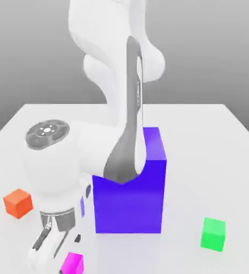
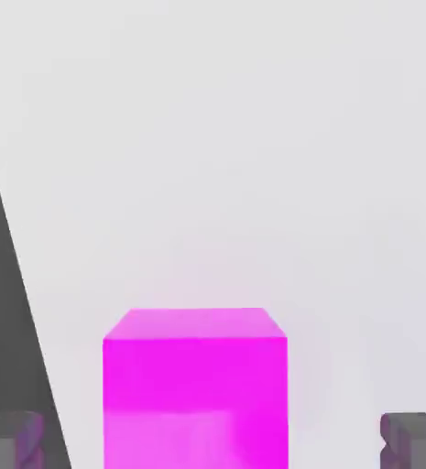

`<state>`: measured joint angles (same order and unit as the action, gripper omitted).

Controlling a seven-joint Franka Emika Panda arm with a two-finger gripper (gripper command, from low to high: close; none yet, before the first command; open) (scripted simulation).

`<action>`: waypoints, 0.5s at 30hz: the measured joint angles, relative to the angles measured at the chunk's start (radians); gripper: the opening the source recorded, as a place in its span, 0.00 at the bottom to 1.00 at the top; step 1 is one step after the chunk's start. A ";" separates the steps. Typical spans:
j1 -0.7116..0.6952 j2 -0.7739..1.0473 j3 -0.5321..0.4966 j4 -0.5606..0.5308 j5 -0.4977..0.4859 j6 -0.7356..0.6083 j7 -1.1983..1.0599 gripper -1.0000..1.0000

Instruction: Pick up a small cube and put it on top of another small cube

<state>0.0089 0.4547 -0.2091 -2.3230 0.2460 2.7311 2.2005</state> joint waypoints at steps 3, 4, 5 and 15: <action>-0.013 0.031 0.015 0.011 0.008 -0.018 -0.017 0.50; -0.018 0.037 0.020 0.016 0.005 -0.049 -0.011 0.50; -0.022 0.040 0.024 0.018 0.002 -0.072 -0.044 0.00; -0.014 0.025 0.016 0.008 0.006 0.004 -0.007 0.00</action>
<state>-0.0053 0.4797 -0.1933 -2.3151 0.2519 2.7353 2.1932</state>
